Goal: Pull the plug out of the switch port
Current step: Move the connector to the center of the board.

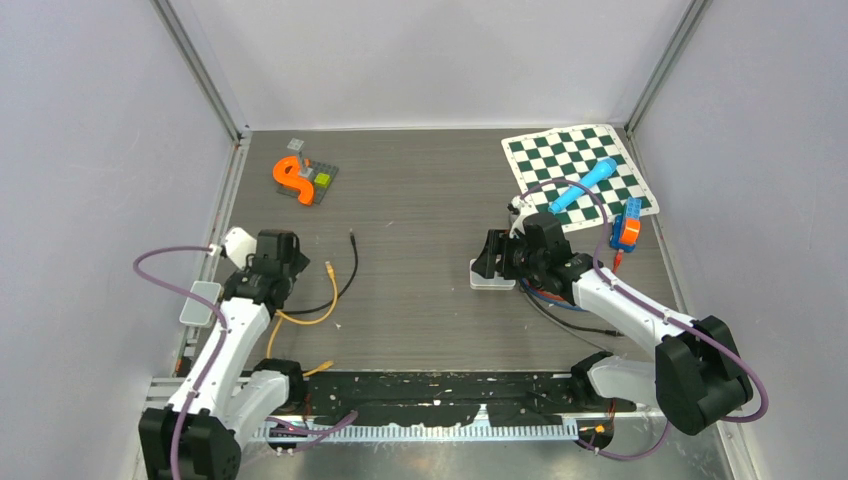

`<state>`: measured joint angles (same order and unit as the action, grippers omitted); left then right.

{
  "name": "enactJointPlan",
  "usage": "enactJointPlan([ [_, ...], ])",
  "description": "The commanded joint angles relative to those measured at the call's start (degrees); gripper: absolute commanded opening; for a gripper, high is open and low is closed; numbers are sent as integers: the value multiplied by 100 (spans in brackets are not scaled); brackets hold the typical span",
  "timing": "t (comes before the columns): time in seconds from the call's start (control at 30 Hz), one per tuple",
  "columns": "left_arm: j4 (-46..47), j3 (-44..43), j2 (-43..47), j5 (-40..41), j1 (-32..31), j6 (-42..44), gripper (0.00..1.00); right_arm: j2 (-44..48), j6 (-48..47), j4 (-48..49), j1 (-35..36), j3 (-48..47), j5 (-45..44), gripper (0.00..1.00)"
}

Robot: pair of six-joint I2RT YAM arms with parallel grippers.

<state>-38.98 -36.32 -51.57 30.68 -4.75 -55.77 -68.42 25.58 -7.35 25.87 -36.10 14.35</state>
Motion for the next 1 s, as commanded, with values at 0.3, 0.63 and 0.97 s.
enactJointPlan([
  [0.3,-388,-226,-1540,-918,1485,21,100,1,84,163,15,-21,195,70],
  [0.63,5,27,-2101,-995,1695,-400,91,-23,133,147,14,52,235,70],
  [0.97,466,49,-2568,-1299,1708,-190,65,-84,172,121,15,57,261,70],
])
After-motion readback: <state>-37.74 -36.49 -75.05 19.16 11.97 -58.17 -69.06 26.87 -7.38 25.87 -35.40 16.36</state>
